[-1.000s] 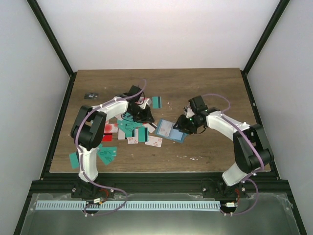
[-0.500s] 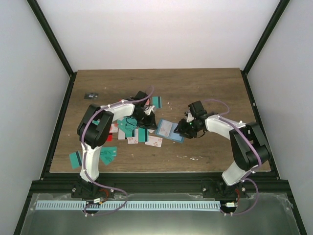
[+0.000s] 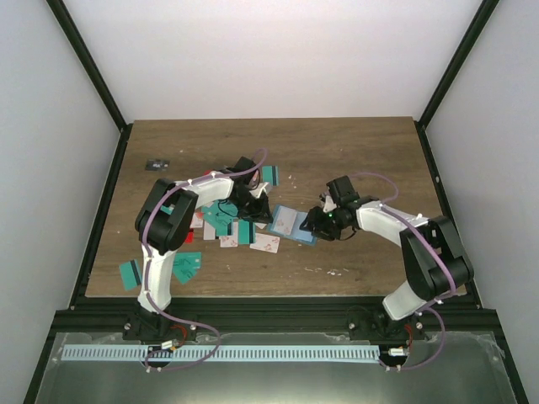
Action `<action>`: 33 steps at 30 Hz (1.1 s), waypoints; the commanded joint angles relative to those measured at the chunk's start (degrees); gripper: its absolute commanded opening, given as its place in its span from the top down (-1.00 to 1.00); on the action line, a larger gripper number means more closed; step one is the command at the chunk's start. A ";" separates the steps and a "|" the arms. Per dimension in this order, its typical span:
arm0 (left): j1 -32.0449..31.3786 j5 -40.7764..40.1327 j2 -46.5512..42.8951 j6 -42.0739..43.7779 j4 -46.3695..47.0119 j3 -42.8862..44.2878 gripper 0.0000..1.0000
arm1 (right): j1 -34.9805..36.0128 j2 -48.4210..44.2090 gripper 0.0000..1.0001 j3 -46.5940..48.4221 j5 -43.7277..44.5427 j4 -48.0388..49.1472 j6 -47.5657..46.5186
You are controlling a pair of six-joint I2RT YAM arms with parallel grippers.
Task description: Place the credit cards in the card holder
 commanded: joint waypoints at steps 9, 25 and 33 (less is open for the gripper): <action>-0.67 -0.38 1.64 1.33 -1.37 0.06 0.71 | 0.04 3.77 0.04 -0.34 -1.52 4.14 0.41; -2.50 1.37 2.82 1.17 -1.72 0.26 0.71 | 0.14 8.63 0.03 1.56 -12.96 17.27 -0.06; -3.88 4.47 2.96 0.11 -0.94 0.01 0.71 | 2.25 10.56 0.03 5.35 -16.36 16.36 -1.63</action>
